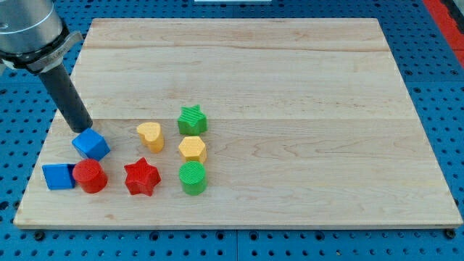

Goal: Move the blue cube diagonal top left to the red star

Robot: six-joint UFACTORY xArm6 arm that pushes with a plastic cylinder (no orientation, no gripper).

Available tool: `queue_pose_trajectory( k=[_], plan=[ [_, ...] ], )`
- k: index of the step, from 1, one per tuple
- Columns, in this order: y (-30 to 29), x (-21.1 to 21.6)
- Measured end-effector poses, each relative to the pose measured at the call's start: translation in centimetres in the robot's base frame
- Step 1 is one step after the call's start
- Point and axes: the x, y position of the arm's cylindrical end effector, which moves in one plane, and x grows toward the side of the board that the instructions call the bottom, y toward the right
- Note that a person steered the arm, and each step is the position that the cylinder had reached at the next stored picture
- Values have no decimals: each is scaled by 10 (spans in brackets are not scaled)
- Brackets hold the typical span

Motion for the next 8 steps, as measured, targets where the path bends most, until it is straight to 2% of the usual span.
queue_pose_trajectory(
  k=[3,4,5,7,8],
  plan=[
    [7,-1],
    [-31,20],
    [-39,46],
    [26,28],
    [26,21]
  ],
)
